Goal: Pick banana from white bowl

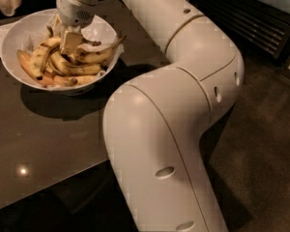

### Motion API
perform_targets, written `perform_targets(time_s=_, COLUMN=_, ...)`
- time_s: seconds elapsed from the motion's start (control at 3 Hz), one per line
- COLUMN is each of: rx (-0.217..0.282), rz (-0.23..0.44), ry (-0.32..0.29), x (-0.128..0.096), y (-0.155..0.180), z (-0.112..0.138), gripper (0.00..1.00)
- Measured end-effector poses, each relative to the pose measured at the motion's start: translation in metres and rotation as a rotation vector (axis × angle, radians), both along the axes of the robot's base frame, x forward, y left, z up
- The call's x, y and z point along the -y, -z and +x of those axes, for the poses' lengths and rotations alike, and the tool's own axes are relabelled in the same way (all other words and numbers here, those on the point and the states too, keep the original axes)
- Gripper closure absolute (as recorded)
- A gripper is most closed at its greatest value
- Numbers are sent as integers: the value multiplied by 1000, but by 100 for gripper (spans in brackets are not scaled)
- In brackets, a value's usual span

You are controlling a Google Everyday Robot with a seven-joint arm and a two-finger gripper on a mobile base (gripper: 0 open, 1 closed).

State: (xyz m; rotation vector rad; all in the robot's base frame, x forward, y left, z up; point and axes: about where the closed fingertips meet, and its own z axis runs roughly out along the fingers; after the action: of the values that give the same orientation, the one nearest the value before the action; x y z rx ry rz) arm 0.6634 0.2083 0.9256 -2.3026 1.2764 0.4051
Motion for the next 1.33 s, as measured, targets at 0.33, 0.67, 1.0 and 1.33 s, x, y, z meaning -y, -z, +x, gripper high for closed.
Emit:
perform_targets(time_s=0.33, rx=-5, rz=60, ry=41, x=11, y=-14, z=-6, gripper=100)
perform_targets(time_s=0.67, rx=-5, rz=63, ry=44, x=12, y=-15, z=-6, gripper=100)
perform_targets(time_s=1.0, rx=-34, rz=57, ry=72, x=23, y=-14, z=-15, gripper=100)
perform_targets(time_s=1.33, rx=-105, rz=26, ry=109, x=50, y=-17, z=-36, gripper=100)
